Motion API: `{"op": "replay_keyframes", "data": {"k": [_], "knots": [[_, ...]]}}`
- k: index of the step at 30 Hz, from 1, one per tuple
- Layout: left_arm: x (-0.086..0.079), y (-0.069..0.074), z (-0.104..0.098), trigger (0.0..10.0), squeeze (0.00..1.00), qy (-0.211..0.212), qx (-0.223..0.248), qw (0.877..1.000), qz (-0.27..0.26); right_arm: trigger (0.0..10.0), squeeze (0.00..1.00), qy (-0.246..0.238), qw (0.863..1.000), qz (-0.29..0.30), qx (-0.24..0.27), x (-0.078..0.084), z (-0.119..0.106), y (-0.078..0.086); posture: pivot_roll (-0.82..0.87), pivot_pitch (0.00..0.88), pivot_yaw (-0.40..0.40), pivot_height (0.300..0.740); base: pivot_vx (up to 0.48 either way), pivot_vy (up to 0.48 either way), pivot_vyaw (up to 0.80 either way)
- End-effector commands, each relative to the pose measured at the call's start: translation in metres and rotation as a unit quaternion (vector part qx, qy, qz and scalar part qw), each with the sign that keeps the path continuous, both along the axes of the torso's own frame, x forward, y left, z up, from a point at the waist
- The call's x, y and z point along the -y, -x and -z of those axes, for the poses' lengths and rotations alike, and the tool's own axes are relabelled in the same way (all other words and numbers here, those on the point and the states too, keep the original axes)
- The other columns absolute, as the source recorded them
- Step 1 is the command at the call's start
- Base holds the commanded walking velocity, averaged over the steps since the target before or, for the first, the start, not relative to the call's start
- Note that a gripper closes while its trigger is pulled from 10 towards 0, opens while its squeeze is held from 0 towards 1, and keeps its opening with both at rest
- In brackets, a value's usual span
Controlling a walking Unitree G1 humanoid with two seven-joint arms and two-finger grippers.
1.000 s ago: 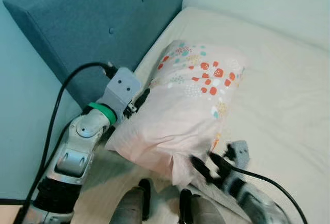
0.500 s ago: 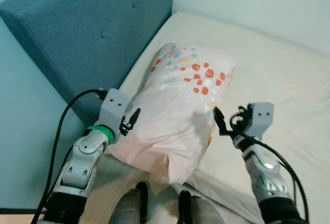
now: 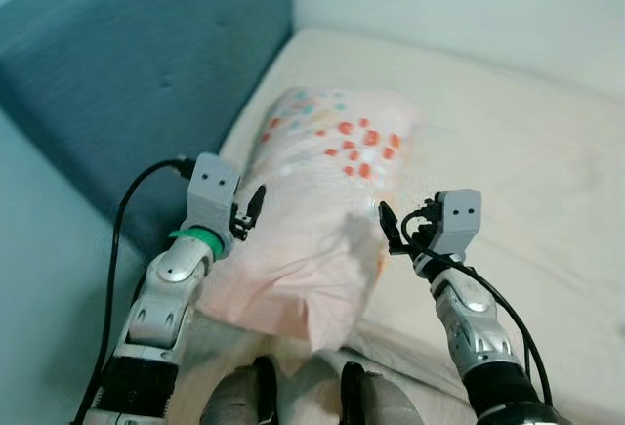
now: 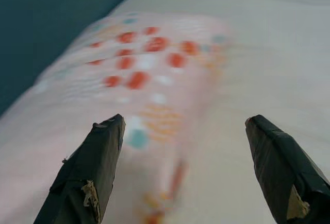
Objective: Clean up the room
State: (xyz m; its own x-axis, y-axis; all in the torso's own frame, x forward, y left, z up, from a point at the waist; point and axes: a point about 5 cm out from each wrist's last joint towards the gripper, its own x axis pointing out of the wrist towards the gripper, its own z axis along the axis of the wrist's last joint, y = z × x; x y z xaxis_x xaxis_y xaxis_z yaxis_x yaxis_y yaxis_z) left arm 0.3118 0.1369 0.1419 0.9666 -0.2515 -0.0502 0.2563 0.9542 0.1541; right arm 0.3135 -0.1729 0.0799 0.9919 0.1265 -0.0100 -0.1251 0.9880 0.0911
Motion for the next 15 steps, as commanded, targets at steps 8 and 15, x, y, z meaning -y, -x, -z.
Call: {"op": "replay_keyframes", "data": {"k": [8, 15], "knots": [[0.0023, 0.0017, 0.0058, 10.0, 0.00, 0.006, -0.007, 1.000, 0.005, 10.0, 0.00, -0.002, 1.000, 0.019, -0.011, 0.0051, 0.0071, 0.0008, 0.01, 0.082, 0.060, 0.714, 0.000, 0.000, -0.80], [0.0031, 0.0008, 0.0068, 10.0, 0.00, 0.005, -0.004, 1.000, 0.005, 10.0, 0.00, 0.001, 1.000, 0.022, -0.012, 0.0037, 0.0083, -0.0002, 0.01, 0.085, 0.064, 0.714, 0.000, 0.000, -0.80]]}}
